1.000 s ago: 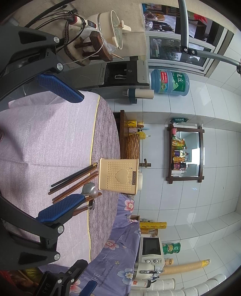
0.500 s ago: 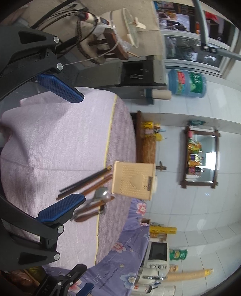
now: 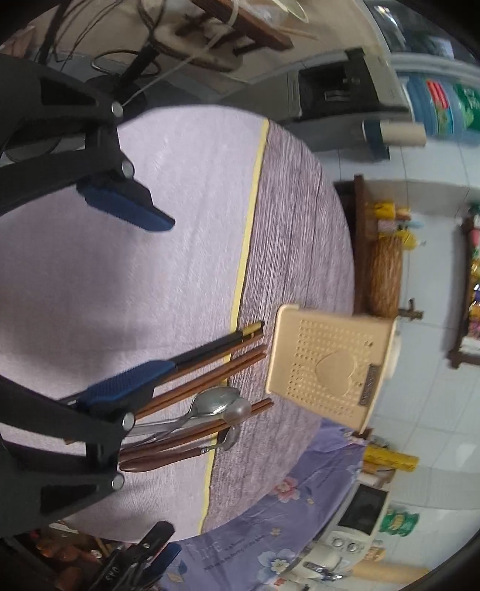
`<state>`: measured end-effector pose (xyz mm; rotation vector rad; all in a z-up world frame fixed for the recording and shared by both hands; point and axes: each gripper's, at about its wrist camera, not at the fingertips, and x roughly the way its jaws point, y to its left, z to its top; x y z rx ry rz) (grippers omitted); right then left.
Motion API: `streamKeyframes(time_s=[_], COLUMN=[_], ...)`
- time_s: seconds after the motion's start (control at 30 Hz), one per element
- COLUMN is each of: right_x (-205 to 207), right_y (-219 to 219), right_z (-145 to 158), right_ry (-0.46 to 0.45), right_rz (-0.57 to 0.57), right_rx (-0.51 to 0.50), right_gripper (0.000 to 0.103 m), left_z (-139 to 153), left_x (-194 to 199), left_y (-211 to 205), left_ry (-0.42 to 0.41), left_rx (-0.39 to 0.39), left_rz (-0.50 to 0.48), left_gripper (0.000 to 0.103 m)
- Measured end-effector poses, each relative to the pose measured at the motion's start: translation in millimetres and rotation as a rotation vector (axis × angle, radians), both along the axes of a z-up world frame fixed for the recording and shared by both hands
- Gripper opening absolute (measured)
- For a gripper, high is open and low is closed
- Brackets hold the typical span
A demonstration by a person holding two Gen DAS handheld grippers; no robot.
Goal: Organize utensils
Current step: 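Move left tool to the black yellow-tipped chopstick while right tool approaches the wooden-handled ladle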
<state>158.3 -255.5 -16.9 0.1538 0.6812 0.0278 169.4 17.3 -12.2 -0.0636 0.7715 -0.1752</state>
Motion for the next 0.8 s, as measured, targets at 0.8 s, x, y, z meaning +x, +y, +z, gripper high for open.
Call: streamKeyframes(time_s=[0.8], right_x=[86.5], right_y=[55.0], right_z=[-28.1], right_ry=[0.223], right_rz=[0.121], right_rx=[-0.089], right_gripper=[0.048], left_z=[-28.2], left_x=[52.4], left_y=[-39.0], left_ry=[0.148], left_rx=[0.102], left_rz=[-0.048], left_gripper=[0.047])
